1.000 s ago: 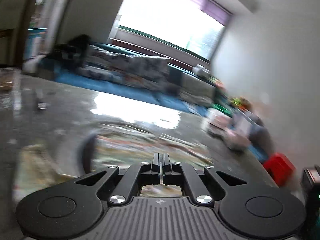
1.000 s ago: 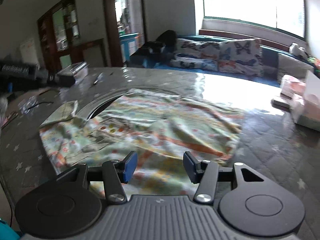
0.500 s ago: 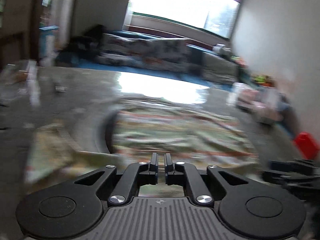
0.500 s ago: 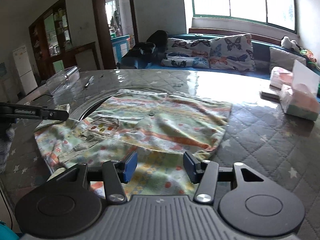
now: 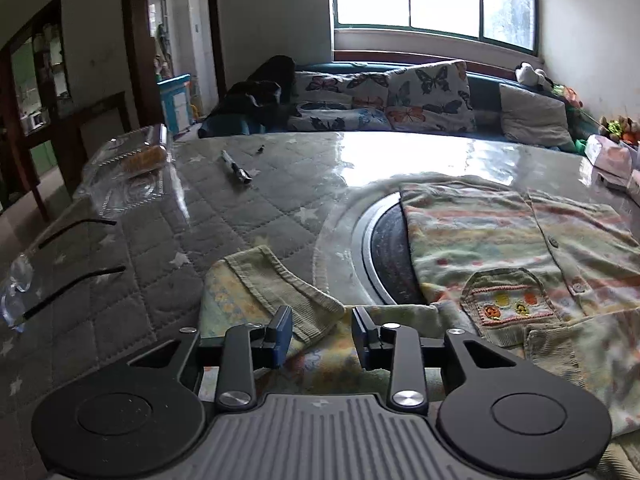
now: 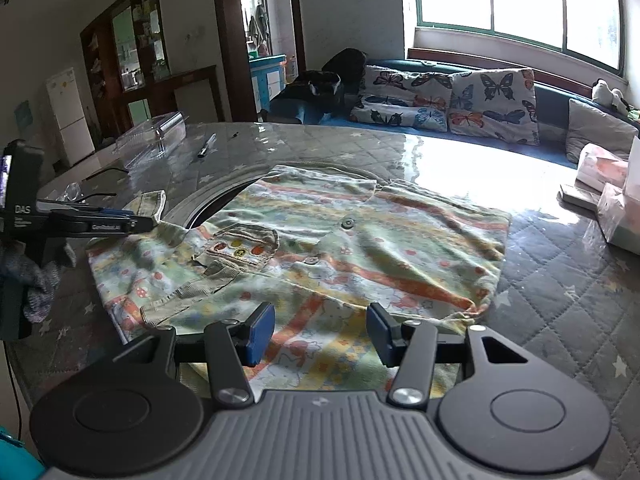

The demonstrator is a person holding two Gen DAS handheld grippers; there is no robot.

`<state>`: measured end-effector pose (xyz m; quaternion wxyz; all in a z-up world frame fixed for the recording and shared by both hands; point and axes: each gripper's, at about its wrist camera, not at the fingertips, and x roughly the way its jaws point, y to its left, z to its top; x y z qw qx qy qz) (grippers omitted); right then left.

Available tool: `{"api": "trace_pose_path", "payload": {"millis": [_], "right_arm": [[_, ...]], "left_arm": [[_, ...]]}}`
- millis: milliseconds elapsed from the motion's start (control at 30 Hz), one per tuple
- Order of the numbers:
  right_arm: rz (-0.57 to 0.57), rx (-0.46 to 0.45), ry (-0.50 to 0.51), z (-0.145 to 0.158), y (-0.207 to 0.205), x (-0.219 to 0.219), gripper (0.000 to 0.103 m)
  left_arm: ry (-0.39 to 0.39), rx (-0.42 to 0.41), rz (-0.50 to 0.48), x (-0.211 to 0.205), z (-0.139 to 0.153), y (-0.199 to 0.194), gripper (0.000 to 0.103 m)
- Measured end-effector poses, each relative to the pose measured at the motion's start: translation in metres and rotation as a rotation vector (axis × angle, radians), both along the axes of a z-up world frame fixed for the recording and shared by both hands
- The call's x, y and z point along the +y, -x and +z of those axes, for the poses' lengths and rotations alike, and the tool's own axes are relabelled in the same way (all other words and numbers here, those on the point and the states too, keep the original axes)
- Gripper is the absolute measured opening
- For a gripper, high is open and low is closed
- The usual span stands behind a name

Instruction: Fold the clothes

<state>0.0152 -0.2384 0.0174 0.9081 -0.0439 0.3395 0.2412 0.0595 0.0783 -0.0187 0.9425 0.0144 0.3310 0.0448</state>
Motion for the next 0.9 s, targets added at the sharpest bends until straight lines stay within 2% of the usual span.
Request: {"api": "trace_pose_path", "payload": {"millis": [133, 200, 233, 300, 400, 533, 667, 767, 800, 900], "right_arm": [[0.002, 0.003, 0.004, 0.0, 0.001, 0.001, 0.052], [0.001, 0.003, 0.005, 0.001, 0.001, 0.001, 0.052], [0.001, 0.003, 0.005, 0.001, 0.001, 0.001, 0.052], [0.001, 0.001, 0.002, 0.001, 0.001, 0.001, 0.052], [0.0, -0.003, -0.006, 0.002, 0.002, 0.0, 0.052], [-0.009, -0.01, -0.019, 0.003, 0.002, -0.004, 0.052], [-0.032, -0.021, -0.038, 0.006, 0.002, -0.012, 0.051], [-0.06, -0.031, -0.048, 0.009, 0.004, -0.022, 0.051], [-0.074, -0.032, -0.054, 0.01, 0.004, -0.025, 0.051], [-0.085, -0.032, -0.056, 0.011, 0.005, -0.03, 0.051]], "left_arm": [[0.006, 0.016, 0.006, 0.005, -0.005, -0.005, 0.033], [0.006, 0.014, 0.008, 0.007, -0.005, -0.004, 0.027], [0.008, 0.013, 0.012, 0.008, -0.004, -0.004, 0.018], [0.055, 0.011, 0.017, 0.014, 0.0, -0.003, 0.006], [0.147, -0.01, 0.001, 0.017, 0.016, 0.003, 0.004], [0.26, -0.069, -0.1, 0.002, 0.048, 0.018, 0.002], [0.359, -0.124, -0.252, -0.03, 0.079, 0.03, 0.002], [0.419, -0.133, -0.379, -0.059, 0.091, 0.037, 0.002], [0.421, -0.132, -0.41, -0.068, 0.092, 0.038, 0.002], [0.358, -0.107, -0.436, -0.086, 0.082, 0.038, 0.002]]}}
